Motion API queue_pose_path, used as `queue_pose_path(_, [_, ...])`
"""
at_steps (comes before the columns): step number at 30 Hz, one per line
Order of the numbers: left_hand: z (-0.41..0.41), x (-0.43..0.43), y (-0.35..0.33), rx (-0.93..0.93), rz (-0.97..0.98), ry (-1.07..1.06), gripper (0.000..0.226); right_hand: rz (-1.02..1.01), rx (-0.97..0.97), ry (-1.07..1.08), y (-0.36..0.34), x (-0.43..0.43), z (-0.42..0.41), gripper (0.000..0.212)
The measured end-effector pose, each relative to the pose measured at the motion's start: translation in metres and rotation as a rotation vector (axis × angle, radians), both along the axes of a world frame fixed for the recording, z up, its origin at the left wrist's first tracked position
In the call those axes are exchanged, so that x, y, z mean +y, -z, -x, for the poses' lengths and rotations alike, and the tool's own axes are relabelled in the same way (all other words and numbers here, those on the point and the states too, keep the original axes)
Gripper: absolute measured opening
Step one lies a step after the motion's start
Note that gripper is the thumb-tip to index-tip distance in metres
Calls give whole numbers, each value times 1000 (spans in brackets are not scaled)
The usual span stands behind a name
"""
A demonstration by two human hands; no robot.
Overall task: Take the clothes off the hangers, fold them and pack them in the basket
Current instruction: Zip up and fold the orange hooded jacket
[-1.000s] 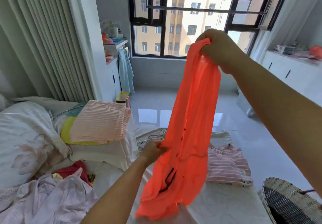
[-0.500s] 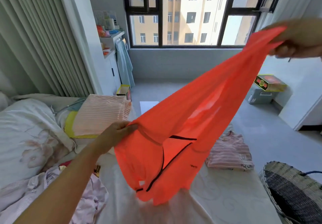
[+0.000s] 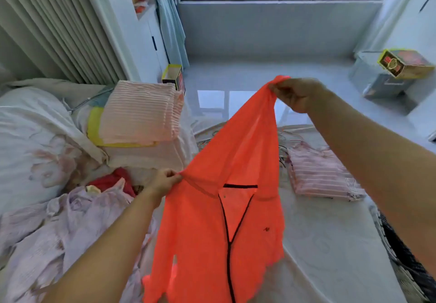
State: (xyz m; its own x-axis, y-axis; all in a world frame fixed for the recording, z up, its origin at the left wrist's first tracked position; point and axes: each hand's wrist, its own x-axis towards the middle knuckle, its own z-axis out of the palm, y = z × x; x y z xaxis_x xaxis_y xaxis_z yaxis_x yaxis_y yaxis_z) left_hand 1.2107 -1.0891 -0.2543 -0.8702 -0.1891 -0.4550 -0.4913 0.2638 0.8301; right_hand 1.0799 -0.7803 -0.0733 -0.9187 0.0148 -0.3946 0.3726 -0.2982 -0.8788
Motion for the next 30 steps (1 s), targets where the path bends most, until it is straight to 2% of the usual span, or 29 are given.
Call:
queue_pose_path(3, [34,-8,59,-6,43,-127,26,33,0,25,81,-22,23,18])
queue_pose_path(5, [51,-10,98,21,100,-234,9,49,18,2,135,-33,31,42])
queue_pose_path(6, [53,-7,114,45,179,-255,8,35,-1,-23,165,-37,29,56])
queue_pose_path(7, [48,-2,132,57,272,-237,16,-14,-34,-70,194,-41,22,59])
queue_pose_path(8, [37,7,148,67,328,-200,20,-95,-81,-135,226,-45,10,50])
queue_pose_path(10, [6,33,180,38,300,-75,16,-339,-196,-341,291,-54,-27,14])
queue_pose_path(11, [-11,47,197,-3,254,18,14,-451,-255,-450,322,-59,-47,14])
queue_pose_path(13, [-44,75,234,-133,173,223,13,-600,-348,-623,380,-73,-85,27])
queue_pose_path(16, [-87,103,282,-292,157,431,27,-763,-419,-765,444,-95,-120,30])
queue_pose_path(18, [-106,109,306,-347,162,503,30,-917,-432,-846,471,-108,-136,16])
queue_pose_path(21, [-117,104,330,-343,194,474,39,-1103,-437,-843,488,-121,-153,29])
queue_pose_path(24, [-116,103,327,-351,202,369,31,-1247,-376,-893,489,-128,-156,30])
queue_pose_path(26, [-113,105,328,-354,237,320,31,-1234,-382,-921,485,-128,-152,23])
queue_pose_path(28, [-102,103,327,-341,276,295,35,-1128,-428,-948,480,-126,-144,14])
queue_pose_path(30, [-90,100,327,-289,309,293,36,-907,-524,-923,471,-123,-136,25])
